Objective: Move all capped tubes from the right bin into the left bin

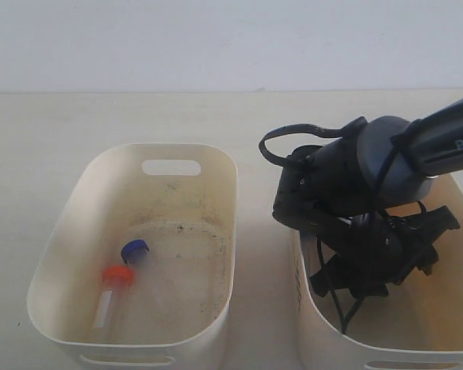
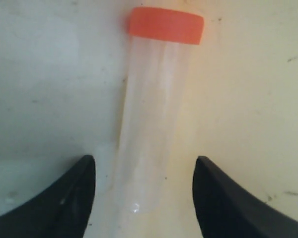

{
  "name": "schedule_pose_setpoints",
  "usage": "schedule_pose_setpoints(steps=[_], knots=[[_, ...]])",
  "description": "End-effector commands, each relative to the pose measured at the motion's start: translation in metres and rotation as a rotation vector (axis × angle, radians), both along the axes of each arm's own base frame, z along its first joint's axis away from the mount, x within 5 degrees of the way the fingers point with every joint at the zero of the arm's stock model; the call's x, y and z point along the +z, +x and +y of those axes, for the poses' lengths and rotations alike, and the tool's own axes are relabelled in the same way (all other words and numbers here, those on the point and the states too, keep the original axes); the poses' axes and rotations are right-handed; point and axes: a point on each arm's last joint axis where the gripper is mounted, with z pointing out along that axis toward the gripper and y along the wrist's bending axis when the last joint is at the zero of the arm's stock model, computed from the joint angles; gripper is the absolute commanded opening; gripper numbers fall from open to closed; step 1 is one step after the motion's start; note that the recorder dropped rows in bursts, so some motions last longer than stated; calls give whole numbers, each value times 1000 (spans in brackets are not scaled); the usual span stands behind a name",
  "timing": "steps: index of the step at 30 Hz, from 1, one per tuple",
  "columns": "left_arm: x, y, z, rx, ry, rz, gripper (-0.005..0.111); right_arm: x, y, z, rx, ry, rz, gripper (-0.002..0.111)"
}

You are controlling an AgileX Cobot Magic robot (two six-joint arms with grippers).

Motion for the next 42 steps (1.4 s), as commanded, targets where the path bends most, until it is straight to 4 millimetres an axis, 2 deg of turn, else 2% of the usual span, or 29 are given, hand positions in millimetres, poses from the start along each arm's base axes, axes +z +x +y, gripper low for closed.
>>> schedule_pose_setpoints(steps=[1,10,19,32,42], knots=[[1,0,0,-7,-8,-5,4,-1,0,-4,18,-65,22,57],[1,0,0,-7,-8,-5,4,-5,0,-5,27,-101,46,57],[1,0,0,-7,-8,-5,4,-5,5,-26,-64,-94,105,57],[1,0,0,-7,-8,-5,4,-7,5,-24,-42,-58,121,57],[1,0,0,-7,-8,-5,4,-3,10,-28,11,-130,104,57]])
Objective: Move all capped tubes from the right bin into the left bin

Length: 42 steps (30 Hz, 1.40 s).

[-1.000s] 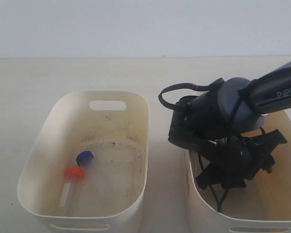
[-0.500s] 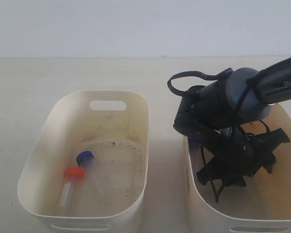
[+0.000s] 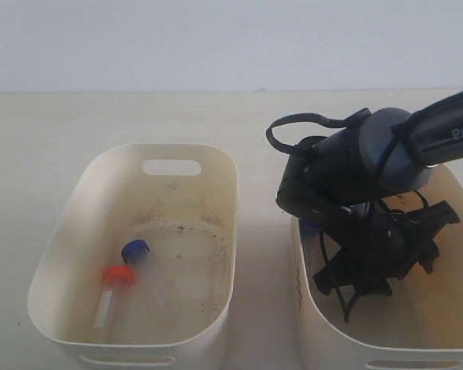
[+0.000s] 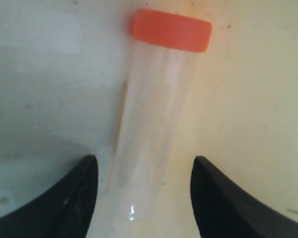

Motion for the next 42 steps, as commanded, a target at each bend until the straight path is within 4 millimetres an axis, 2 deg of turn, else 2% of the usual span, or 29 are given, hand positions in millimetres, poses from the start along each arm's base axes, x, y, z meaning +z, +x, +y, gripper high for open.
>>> schedule_pose_setpoints(steps=[1,3,5,9,10,18,26,42], knots=[[1,0,0,-7,-8,-5,4,1,1,-18,9,-123,33,57],[1,0,0,-7,-8,-5,4,1,0,-17,10,-118,45,54],[1,0,0,-7,-8,-5,4,0,0,-17,11,-115,52,44],[1,0,0,-7,-8,-5,4,0,0,-17,16,-115,55,11],[1,0,0,-7,-8,-5,4,0,0,-17,16,-115,55,0],[1,0,0,-7,-8,-5,4,5,0,-17,19,-106,45,0],[1,0,0,-7,-8,-5,4,50,-3,-19,8,-18,-90,0],[1,0,0,-7,-8,-5,4,90,-14,-16,-8,175,-192,0]])
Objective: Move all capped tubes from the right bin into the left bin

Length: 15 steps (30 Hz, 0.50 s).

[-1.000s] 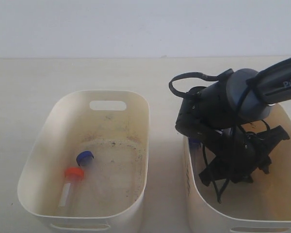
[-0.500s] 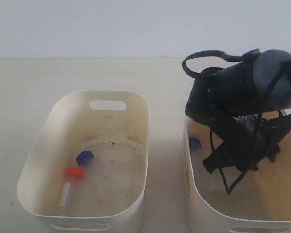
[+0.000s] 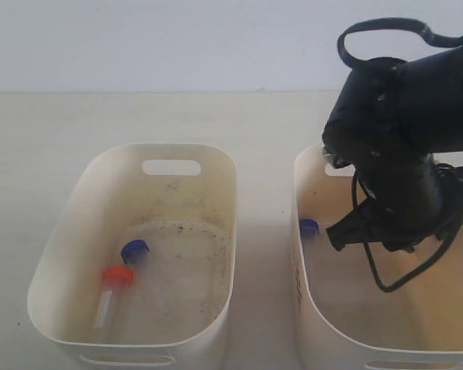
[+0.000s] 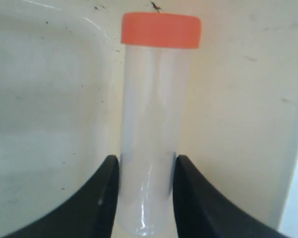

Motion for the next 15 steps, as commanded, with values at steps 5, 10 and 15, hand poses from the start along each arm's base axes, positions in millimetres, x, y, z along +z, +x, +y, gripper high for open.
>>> schedule_pose_setpoints(steps=[5,10,15], knots=[[1,0,0,-7,-8,-5,4,22,-7,-3,-3,99,-54,0],[1,0,0,-7,-8,-5,4,32,-11,1,12,195,-84,0],[1,0,0,-7,-8,-5,4,43,-15,0,21,233,-124,0]])
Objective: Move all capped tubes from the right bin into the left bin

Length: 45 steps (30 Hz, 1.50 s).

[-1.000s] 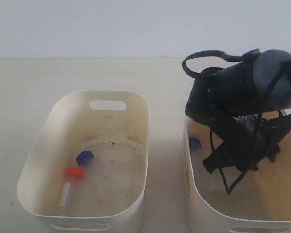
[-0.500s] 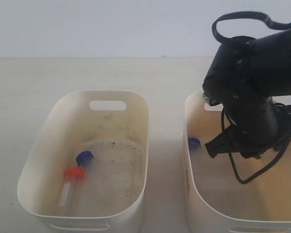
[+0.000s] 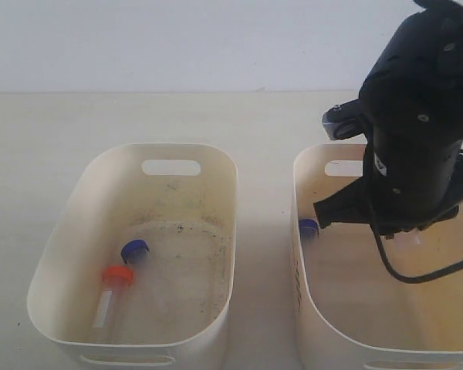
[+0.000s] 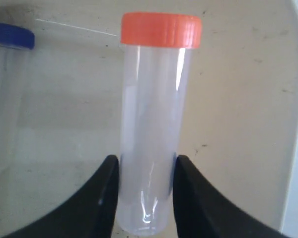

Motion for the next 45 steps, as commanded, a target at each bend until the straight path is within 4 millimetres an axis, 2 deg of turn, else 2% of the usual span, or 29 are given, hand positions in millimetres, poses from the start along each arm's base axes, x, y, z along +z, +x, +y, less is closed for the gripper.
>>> schedule_pose_setpoints(steps=[1,5,20,26,31,39,45], knots=[[1,0,0,-7,-8,-5,4,12,-4,-4,6,32,-36,0],[1,0,0,-7,-8,-5,4,23,-7,-4,27,88,-82,0],[1,0,0,-7,-8,-5,4,71,-19,19,166,518,-263,0],[1,0,0,-7,-8,-5,4,96,-21,46,290,764,-325,0],[1,0,0,-7,-8,-5,4,107,-30,71,370,876,-410,0],[1,0,0,-7,-8,-5,4,99,-39,106,439,945,-420,0],[1,0,0,-7,-8,-5,4,86,-36,115,442,927,-382,0]])
